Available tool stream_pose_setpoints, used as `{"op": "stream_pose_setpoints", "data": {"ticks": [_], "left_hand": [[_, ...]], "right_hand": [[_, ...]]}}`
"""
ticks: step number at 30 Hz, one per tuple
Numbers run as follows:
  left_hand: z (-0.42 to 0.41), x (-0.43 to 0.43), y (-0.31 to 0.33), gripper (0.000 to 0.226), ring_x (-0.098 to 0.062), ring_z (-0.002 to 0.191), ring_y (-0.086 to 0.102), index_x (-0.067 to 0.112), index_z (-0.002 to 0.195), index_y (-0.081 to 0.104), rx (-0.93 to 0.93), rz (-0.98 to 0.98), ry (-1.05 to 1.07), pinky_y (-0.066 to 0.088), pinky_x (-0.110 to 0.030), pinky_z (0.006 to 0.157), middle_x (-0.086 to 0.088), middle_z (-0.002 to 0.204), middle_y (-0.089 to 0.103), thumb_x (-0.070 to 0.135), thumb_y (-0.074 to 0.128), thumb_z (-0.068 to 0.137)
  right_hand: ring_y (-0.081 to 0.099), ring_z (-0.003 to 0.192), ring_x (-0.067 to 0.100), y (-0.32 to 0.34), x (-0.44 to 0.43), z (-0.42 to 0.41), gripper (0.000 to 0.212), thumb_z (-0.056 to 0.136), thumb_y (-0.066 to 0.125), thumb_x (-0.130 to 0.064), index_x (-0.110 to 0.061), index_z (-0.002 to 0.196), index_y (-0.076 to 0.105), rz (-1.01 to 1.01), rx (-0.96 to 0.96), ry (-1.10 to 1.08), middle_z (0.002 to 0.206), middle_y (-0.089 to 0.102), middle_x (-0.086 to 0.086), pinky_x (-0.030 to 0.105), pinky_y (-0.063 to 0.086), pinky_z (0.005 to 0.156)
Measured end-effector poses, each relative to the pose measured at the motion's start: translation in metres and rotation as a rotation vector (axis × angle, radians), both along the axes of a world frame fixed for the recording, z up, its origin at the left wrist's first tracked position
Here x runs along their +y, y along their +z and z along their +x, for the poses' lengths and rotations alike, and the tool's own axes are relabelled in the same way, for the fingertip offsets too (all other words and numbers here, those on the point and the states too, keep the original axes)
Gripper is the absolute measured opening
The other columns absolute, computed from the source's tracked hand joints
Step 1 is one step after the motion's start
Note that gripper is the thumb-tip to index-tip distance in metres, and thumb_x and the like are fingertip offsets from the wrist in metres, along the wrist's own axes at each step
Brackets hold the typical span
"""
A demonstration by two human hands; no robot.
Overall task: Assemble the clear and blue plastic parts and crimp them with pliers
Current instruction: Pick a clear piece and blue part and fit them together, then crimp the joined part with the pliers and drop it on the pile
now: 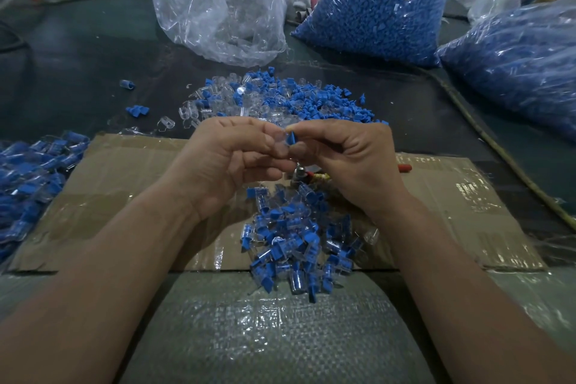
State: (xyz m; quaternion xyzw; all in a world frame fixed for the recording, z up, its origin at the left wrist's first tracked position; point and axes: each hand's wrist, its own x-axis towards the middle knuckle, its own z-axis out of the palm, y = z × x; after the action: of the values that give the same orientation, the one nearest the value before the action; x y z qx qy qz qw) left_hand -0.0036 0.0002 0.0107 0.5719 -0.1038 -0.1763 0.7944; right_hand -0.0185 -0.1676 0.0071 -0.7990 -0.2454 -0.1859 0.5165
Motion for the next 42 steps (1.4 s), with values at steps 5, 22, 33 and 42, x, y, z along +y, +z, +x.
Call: {"op": "stream_pose_setpoints", "data": {"ticks": [5, 22, 33, 42], "left_hand": [[0.0, 0.0, 0.001, 0.011, -0.02, 0.053, 0.066, 0.011, 0.062, 0.068, -0.018, 0.035, 0.03, 0.052, -0.021, 0.046, -0.01, 0.061, 0.068, 0.008, 0.07, 0.051], [-0.002, -0.001, -0.002, 0.01, -0.017, 0.052, 0.065, 0.009, 0.062, 0.066, -0.041, 0.092, 0.098, 0.051, -0.019, 0.047, -0.009, 0.061, 0.067, 0.011, 0.07, 0.053], [0.003, 0.002, -0.003, 0.019, -0.018, 0.053, 0.066, 0.005, 0.07, 0.061, 0.001, 0.041, 0.244, 0.051, -0.019, 0.047, -0.007, 0.059, 0.066, 0.01, 0.068, 0.054], [0.004, 0.003, -0.004, 0.019, -0.018, 0.054, 0.066, 0.005, 0.071, 0.061, -0.001, 0.056, 0.225, 0.051, -0.019, 0.046, -0.006, 0.059, 0.066, 0.011, 0.068, 0.054]], "right_hand": [[0.062, 0.082, -0.007, 0.002, 0.001, -0.002, 0.037, 0.076, 0.065, 0.005, -0.006, 0.11, 0.055, -0.019, -0.016, 0.002, 0.091, 0.063, -0.005, 0.009, 0.049, 0.073], [0.064, 0.083, 0.006, 0.009, -0.001, -0.003, 0.029, 0.074, 0.072, -0.016, -0.008, 0.102, 0.068, -0.239, -0.019, -0.079, 0.087, 0.065, -0.01, 0.014, 0.052, 0.074], [0.047, 0.097, -0.004, 0.027, -0.07, 0.005, 0.088, 0.035, 0.067, -0.066, -0.041, 0.118, 0.051, -0.67, 0.723, -0.098, 0.107, 0.051, -0.022, 0.019, 0.035, 0.075], [0.042, 0.086, 0.002, 0.02, -0.063, 0.008, 0.066, 0.057, 0.082, -0.045, -0.037, 0.117, 0.054, -0.911, 0.622, -0.161, 0.096, 0.042, -0.017, 0.021, 0.033, 0.066]]}}
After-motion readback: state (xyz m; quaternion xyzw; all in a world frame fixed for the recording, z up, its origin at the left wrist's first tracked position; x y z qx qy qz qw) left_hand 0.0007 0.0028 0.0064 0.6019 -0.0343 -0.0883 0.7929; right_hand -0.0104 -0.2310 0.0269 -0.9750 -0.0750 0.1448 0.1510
